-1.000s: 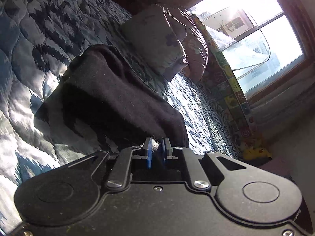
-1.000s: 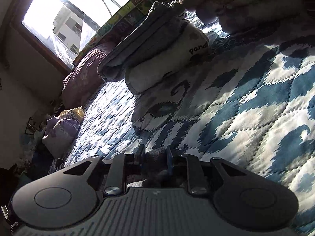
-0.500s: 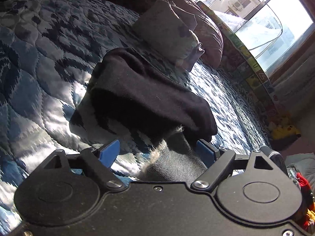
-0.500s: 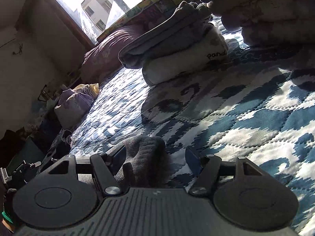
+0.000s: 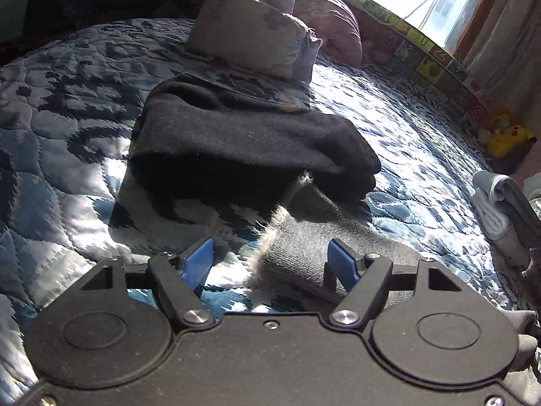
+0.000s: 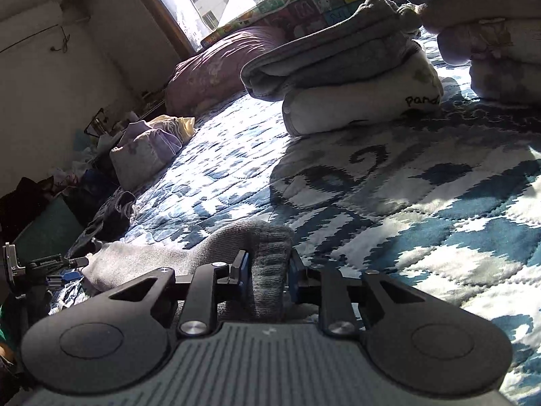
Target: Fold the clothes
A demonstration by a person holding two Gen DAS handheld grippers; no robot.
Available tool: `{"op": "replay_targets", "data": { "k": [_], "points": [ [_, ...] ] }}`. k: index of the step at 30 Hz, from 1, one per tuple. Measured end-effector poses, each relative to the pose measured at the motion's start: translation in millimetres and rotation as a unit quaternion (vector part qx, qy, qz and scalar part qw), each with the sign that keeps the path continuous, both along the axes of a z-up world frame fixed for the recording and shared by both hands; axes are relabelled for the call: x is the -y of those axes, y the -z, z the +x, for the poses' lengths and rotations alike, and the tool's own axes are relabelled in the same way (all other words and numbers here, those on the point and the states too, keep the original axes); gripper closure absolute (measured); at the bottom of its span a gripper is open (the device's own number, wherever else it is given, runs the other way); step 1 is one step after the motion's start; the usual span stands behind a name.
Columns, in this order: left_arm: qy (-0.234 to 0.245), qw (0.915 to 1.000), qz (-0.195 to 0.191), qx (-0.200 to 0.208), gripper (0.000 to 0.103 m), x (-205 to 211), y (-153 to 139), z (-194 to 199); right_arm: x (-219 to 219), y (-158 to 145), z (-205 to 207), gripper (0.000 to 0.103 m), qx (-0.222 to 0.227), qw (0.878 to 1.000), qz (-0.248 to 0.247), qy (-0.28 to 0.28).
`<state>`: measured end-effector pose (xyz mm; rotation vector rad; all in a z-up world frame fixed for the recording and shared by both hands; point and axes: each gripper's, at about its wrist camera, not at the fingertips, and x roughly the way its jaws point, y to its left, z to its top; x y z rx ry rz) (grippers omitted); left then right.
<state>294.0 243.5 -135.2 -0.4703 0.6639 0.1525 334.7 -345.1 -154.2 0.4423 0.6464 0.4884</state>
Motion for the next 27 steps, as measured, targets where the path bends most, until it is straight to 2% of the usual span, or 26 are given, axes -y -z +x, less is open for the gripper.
{"op": "replay_targets", "data": {
  "k": [1, 3, 5, 6, 9, 10, 12, 13, 14, 15, 19, 24, 27],
  "points": [
    [-0.001, 0.9999, -0.008, 0.008, 0.099, -1.5, -2.9, -3.4, 1.6, -4.5, -2.5, 0.080, 0.013, 1.000, 0.008, 0.001],
    [-0.007, 0.9993, -0.023, 0.029, 0.100, -5.0, -10.5, -13.1, 6.4, -10.7, -6.1, 0.080, 0.032, 0.999, 0.026, 0.008],
    [-0.021, 0.9980, -0.015, 0.057, 0.100, -6.7, -21.1, -26.9, 7.3, -12.7, -5.0, 0.082, 0.039, 0.999, 0.033, 0.019],
    [-0.026, 0.9979, -0.008, 0.059, 0.100, -6.9, -21.3, -28.7, 6.2, -12.8, -3.5, 0.082, 0.039, 0.999, 0.029, 0.025],
    [-0.019, 0.9996, 0.009, 0.019, 0.099, -6.2, -4.9, -18.2, -14.7, 0.7, 10.8, 0.078, -0.002, 0.997, -0.059, 0.041],
    [-0.019, 0.9997, 0.016, 0.009, 0.097, -5.1, -0.8, -15.2, -21.0, 6.0, 15.0, 0.078, -0.016, 0.996, -0.081, 0.045],
    [-0.017, 0.9995, 0.025, -0.005, 0.095, -3.1, 1.9, -11.7, -19.4, 2.8, 12.7, 0.069, -0.011, 0.995, -0.080, 0.050],
    [-0.017, 0.9994, 0.030, -0.005, 0.077, -2.6, -1.1, -12.8, -14.3, 1.5, 10.0, 0.056, -0.012, 0.996, -0.072, 0.059],
    [-0.020, 0.9992, 0.034, -0.004, 0.062, -2.7, -2.0, -16.1, -9.2, 0.6, 7.2, 0.049, -0.012, 0.996, -0.064, 0.067],
    [-0.023, 0.9990, 0.039, -0.002, 0.032, -2.9, -2.2, -20.0, -3.7, 1.0, 4.0, 0.049, -0.013, 0.996, -0.056, 0.071],
    [-0.036, 0.9989, 0.030, 0.001, 0.029, -7.1, -4.4, -36.1, 24.1, 5.3, -13.4, 0.047, -0.032, 0.994, 0.007, 0.100],
    [-0.079, 0.9962, -0.033, 0.013, 0.029, -16.8, -14.9, -70.9, 37.4, 6.5, -50.6, 0.039, -0.055, 0.989, 0.065, 0.118],
    [-0.088, 0.9950, -0.043, 0.017, 0.029, -14.4, -19.9, -95.3, 35.5, 9.9, -71.2, 0.037, -0.067, 0.986, 0.089, 0.123]
  ]
}}
